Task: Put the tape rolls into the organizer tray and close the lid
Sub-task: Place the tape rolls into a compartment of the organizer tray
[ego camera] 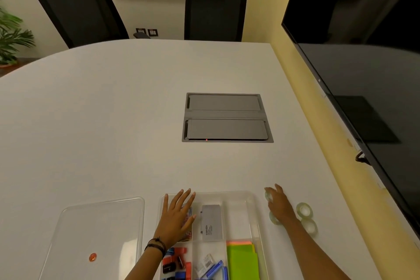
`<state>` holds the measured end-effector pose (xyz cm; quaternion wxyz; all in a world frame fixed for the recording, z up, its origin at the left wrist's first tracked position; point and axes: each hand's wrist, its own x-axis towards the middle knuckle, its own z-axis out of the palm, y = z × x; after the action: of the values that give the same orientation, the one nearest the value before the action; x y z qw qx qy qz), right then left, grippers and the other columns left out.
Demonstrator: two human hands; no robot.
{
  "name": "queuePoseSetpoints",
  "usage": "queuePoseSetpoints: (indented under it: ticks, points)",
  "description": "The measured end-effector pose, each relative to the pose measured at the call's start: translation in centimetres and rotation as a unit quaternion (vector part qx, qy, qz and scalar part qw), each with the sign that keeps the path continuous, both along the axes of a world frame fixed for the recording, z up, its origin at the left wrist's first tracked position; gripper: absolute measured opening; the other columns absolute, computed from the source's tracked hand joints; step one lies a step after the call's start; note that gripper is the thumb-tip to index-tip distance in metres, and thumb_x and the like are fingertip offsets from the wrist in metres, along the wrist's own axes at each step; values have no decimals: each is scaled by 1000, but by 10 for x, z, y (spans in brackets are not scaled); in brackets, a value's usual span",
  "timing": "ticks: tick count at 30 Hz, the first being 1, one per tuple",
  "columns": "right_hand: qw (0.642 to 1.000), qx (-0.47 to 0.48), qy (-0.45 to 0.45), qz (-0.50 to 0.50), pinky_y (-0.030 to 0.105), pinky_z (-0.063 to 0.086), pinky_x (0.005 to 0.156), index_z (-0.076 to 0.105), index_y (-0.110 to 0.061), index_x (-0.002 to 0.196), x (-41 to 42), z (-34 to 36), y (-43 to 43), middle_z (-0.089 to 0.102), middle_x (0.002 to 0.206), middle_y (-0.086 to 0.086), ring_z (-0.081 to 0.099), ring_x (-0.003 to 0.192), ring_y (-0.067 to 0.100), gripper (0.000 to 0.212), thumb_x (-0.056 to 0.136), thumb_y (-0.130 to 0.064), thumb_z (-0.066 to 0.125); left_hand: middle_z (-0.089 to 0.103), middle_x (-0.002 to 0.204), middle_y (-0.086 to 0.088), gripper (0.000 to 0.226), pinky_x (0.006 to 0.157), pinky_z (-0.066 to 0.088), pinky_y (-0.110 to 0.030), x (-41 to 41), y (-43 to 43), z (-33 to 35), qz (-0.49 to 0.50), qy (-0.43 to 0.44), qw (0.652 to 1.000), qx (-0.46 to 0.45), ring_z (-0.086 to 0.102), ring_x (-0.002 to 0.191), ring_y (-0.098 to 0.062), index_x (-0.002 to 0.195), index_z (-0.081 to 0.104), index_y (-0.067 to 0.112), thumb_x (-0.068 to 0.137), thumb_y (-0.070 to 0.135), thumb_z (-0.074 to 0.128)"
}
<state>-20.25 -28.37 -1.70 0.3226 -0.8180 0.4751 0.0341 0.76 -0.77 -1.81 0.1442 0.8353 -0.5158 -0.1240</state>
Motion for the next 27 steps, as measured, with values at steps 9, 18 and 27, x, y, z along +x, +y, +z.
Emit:
queuePoseSetpoints:
  ticks: [9,18,27]
  points:
    - [995,-57,81,30,35,47,86,48,-11,127,-5,0,9,45,128,12,46,115,29,46,84,5,43,23,152,-12,60,110,-18,-36,1,3,-11,9,-9,999,-44,-30,133,8,137,-21,47,89,67,7]
    - [992,-35,-70,-96,36,46,86,52,-11,124,13,35,9,56,119,16,55,109,34,40,87,-21,61,16,154,-6,64,111,-21,-36,4,8,-18,-12,-12,1000,-26,-29,136,5,144,-5,39,89,67,11]
    - [950,196,-239,-49,20,57,59,64,-17,100,39,72,31,62,91,8,65,71,19,12,89,-22,61,-17,155,18,64,112,-18,-39,3,10,-16,-14,-8,1000,-25,-29,136,2,141,-16,43,88,69,9]
